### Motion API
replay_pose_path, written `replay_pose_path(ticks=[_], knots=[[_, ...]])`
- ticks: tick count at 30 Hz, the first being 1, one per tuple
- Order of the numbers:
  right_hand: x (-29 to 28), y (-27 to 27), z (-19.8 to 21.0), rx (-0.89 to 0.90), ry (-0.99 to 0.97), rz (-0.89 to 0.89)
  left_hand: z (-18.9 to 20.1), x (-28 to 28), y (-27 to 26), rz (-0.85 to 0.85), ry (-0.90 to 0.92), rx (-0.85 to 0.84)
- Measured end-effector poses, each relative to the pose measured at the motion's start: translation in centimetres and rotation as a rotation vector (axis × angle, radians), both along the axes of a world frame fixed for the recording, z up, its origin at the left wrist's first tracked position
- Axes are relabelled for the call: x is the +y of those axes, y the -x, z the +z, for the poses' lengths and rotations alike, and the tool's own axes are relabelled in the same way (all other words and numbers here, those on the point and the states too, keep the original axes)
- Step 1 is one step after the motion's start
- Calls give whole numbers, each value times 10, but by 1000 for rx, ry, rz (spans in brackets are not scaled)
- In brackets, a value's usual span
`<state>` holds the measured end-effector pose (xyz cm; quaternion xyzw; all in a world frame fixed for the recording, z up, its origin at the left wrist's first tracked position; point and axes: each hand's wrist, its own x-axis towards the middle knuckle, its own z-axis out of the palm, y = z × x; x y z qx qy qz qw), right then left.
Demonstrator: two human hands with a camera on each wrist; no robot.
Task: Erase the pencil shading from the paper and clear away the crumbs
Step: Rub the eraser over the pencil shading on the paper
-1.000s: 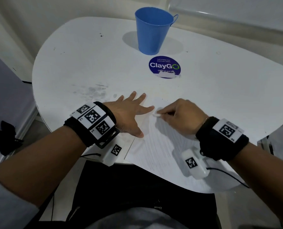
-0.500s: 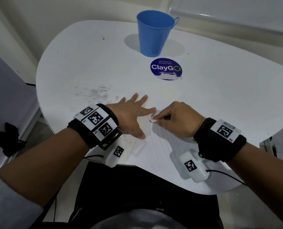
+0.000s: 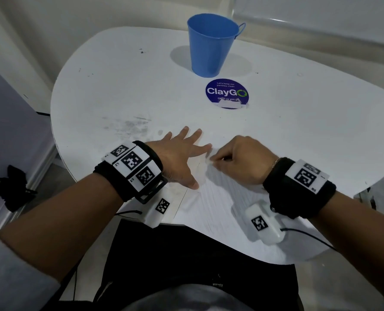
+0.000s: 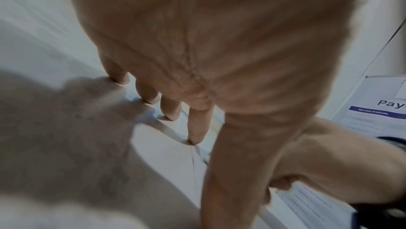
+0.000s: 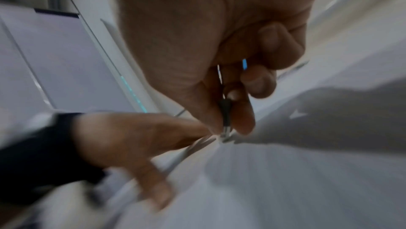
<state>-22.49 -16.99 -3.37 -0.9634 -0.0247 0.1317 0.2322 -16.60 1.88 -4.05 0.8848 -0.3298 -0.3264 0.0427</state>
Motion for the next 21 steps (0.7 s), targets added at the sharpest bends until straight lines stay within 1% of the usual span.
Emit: replay_pose_path(ticks=[1,2,5,6,7,9,10,11,14,15,18,19,21], knots=[[4,4,0,38,-24,36,0,0,0,1,-2,1],[4,4,1,51,-30,31,0,0,0,2,-1,2],[-3,-8,3,-39,5,-109,0,0,-1,-4,-5,-2],[-4,-8,3,-52,16,-124,0,0,-1,-6,-8,-3],[-2,-6,2,-43,17,-97,0,0,0,-6,-8,-3],[8,3,3,24,-5,16,0,0,0,5,-2,3],[10,5,4,52,-17,34,0,0,-1,8,-1,5],[8,2,4,50,-15,7,0,0,-1,7,-3,2],[-3,-8,3,-33,29,-130,0,0,-1,-8,-11,-6],[-3,-7,2,-39,31,-122,0,-1,0,-7,-9,-3],[7,1,1,18,-9,-4,0,0,0,1,-10,-3],[7,0,1,15,-8,-11,0,0,0,1,-12,-5],[1,-8,1,-44,9,-97,0,0,-1,-7,-14,-4]])
